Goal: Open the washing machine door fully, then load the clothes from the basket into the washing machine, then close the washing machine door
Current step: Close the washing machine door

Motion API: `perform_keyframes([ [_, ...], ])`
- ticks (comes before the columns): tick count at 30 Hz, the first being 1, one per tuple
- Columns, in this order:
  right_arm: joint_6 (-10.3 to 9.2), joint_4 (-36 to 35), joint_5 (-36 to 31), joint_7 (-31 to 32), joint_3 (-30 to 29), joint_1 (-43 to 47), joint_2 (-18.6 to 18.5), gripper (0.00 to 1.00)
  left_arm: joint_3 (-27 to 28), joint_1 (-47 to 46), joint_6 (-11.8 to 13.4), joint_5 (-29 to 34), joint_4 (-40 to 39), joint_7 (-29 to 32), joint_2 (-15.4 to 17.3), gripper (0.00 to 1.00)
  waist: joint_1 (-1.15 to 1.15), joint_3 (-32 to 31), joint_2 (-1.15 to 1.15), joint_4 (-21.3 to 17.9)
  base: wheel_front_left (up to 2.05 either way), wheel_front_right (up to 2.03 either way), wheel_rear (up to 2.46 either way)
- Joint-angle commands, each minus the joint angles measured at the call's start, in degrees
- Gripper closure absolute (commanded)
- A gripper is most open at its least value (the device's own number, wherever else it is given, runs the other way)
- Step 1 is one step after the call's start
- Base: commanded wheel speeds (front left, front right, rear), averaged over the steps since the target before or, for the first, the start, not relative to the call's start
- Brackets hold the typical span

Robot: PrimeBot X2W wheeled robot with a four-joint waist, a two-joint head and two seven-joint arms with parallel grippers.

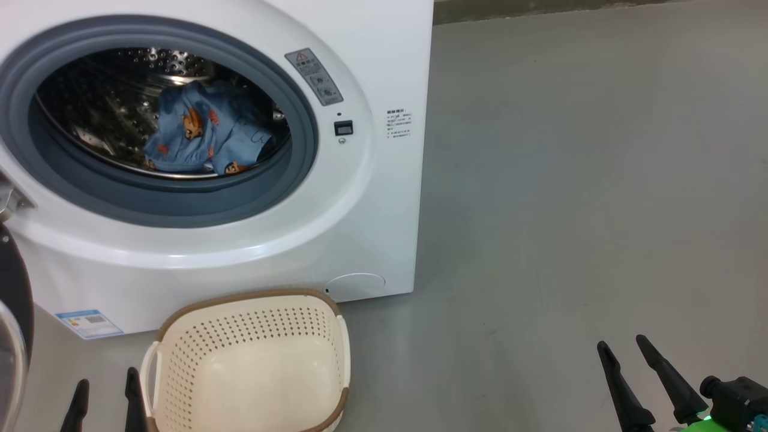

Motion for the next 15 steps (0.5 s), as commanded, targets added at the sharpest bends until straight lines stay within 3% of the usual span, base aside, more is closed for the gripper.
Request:
perform_keyframes([
  [1,0.16,-1.4,0.1,-0.3,1.1,-0.4,-1.2,0.0,1.5,-0.7,0.4,-0.6,-1.7,-0.4,0.6,0.0,0.0,0.0,0.0,0.1,-1.03,1.03,0.0],
  [10,0.16,-1.7,0.1,-0.3,0.9,-0.4,-1.2,0.0,1.0,-0.6,0.4,-1.0,-1.9,-0.4,0.6,0.0,0.0,0.2,0.0,0.6,-1.32,1.32,0.0],
  [15,0.16,-1.8,0.0,-0.3,0.7,-0.3,-1.2,0.0,0.7,-0.6,0.3,-1.1,-2.2,-0.4,0.6,0.0,0.0,0.3,0.0,0.9,-0.71,0.71,0.0],
])
